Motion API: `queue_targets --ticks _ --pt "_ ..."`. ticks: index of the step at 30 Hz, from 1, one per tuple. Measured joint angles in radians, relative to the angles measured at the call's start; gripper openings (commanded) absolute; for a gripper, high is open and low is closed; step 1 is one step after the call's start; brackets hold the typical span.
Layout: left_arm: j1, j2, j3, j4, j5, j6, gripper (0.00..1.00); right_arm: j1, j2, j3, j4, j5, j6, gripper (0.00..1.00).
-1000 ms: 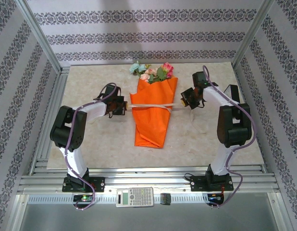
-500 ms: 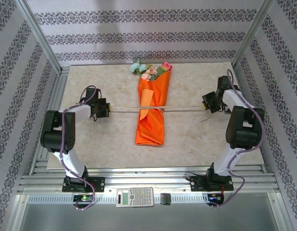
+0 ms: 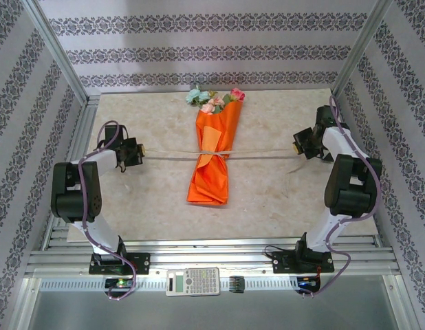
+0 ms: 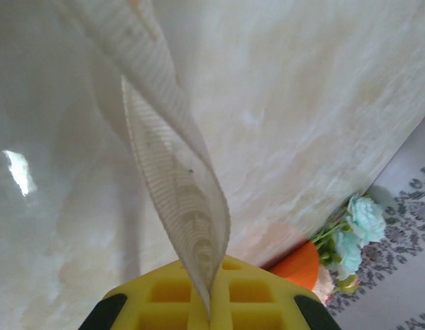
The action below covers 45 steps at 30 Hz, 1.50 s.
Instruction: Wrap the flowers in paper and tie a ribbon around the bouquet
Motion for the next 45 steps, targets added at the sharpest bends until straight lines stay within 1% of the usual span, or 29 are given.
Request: queue_targets --ticks 9,16,19,24,33,39,42,43,44,45 --pt "0.084 -0.112 -0.071 -0.002 0.011 0.022 0.00 0.022 -0.081 0.001 -0.002 0.033 0.000 0.00" --pt "0.180 -0.217 -0.125 -0.024 0.026 0.050 0.00 0.021 -0.084 0.015 -0.003 0.037 0.000 0.00" --pt "0.209 -0.224 -0.135 -0.031 0.047 0.060 0.00 0.014 -0.084 0.017 -0.006 0.036 0.000 0.00" --pt "0.217 -0.228 -0.159 -0.046 0.072 0.068 0.00 -0.010 -0.084 0.017 -0.010 0.035 0.000 0.00" --pt "0.277 -0.249 -0.167 -0.068 0.097 0.079 0.00 -0.047 -0.096 0.018 -0.024 0.024 -0.014 0.00" --pt "0.277 -0.253 -0.166 -0.069 0.108 0.091 0.00 -0.053 -0.108 0.018 -0.027 0.011 -0.018 0.00" --pt "0.237 -0.242 -0.154 -0.071 0.099 0.104 0.00 -0.034 -0.108 0.017 -0.023 0.029 -0.014 0.00" --pt "0.212 -0.237 -0.148 -0.071 0.095 0.105 0.02 -0.021 -0.108 0.016 -0.019 0.038 -0.008 0.00" --pt "0.191 -0.234 -0.146 -0.071 0.093 0.104 0.09 -0.011 -0.108 0.011 -0.012 0.042 -0.001 0.00" --pt "0.165 -0.233 -0.146 -0.074 0.090 0.105 0.18 0.001 -0.108 0.003 -0.007 0.045 0.007 0.00"
